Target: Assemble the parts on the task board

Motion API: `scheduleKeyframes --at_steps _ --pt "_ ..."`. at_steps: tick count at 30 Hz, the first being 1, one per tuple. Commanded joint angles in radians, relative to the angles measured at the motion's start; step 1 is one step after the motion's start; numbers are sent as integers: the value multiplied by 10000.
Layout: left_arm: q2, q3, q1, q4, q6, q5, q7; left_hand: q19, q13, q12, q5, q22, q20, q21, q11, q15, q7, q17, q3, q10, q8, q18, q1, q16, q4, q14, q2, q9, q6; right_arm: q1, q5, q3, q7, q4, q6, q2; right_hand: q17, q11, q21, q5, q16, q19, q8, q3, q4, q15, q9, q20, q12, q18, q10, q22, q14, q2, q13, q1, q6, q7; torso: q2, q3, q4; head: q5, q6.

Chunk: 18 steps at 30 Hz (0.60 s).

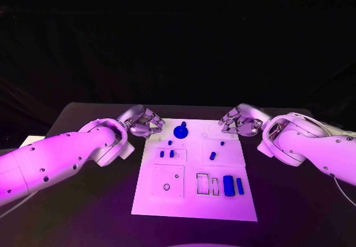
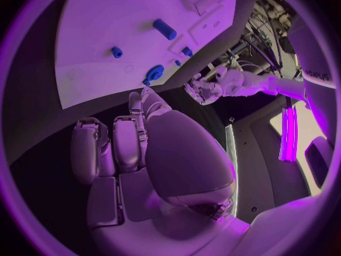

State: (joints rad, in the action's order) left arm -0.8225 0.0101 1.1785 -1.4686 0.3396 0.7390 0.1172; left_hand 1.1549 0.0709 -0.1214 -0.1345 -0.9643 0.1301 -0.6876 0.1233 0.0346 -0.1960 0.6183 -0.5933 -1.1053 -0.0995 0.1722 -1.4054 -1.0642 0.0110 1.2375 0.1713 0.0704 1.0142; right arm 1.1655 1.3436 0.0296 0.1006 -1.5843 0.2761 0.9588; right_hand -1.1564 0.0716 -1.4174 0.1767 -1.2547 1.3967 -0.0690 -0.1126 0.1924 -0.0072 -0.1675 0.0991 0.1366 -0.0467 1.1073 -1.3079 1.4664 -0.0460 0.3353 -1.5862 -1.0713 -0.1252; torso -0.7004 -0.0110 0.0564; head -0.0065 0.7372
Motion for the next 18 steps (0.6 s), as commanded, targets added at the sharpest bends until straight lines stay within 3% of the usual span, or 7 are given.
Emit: scheduleKeyframes --at_steps 1,7,11,14,18 --pt "-275 41 -80 -384 213 -6336 2430 -96 64 -262 22 88 -17 144 -87 -75 47 -154 193 -335 -65 122 88 59 95 -114 -188 -6 129 -92 3616 -4 1062 -152 -978 3 -14 -38 -36 -339 -58 62 44 -277 36 -16 28 2 -203 -124 181 -313 329 -164 -468 18 -121 57 -5 -13 19 -158 -20" --pt "-687 80 -238 -938 -298 -7826 2838 -77 102 -488 -23 174 -63 258 -169 -134 127 -270 491 -457 -141 125 228 60 134 -123 -290 4 228 -254 5002 -4 1503 -243 -1263 -67 29 -105 -6 -549 -44 49 64 -730 110 -68 97 -52 -477 -131 279 -292 337 -395 -1156 151 -129 132 -3 -17 10 -234 -43" --pt "-839 92 -294 -1153 -536 -8141 2850 -68 106 -536 -31 201 -76 294 -183 -145 139 -373 563 -453 -155 124 227 100 112 -157 -310 2 237 -353 5393 -4 1631 -227 -1410 -150 85 -101 48 -598 -6 1 72 -886 146 -114 144 -86 -581 -150 231 -221 331 -489 -1399 232 -75 138 -13 -2 3 -222 -53" --pt "-932 96 -312 -1239 -606 -8221 2854 -68 98 -556 -39 230 -82 335 -172 -142 125 -489 625 -397 -140 120 230 157 93 -210 -322 -11 192 -406 5502 -5 1643 -193 -1505 -227 112 -95 67 -628 14 -13 69 -977 166 -133 169 -103 -621 -155 218 -198 328 -521 -1526 277 -56 140 -28 -10 -30 -221 -61" --pt "-1012 98 -323 -1282 -687 -8269 2855 -67 94 -566 -42 243 -83 352 -166 -141 119 -530 652 -371 -133 117 226 175 78 -229 -321 -16 171 -495 5644 -6 1603 -153 -1545 -326 145 -96 92 -636 38 -29 67 -1142 164 -172 203 -135 -667 -162 193 -171 325 -529 -1700 289 -35 138 -35 -16 -18 -230 -56"
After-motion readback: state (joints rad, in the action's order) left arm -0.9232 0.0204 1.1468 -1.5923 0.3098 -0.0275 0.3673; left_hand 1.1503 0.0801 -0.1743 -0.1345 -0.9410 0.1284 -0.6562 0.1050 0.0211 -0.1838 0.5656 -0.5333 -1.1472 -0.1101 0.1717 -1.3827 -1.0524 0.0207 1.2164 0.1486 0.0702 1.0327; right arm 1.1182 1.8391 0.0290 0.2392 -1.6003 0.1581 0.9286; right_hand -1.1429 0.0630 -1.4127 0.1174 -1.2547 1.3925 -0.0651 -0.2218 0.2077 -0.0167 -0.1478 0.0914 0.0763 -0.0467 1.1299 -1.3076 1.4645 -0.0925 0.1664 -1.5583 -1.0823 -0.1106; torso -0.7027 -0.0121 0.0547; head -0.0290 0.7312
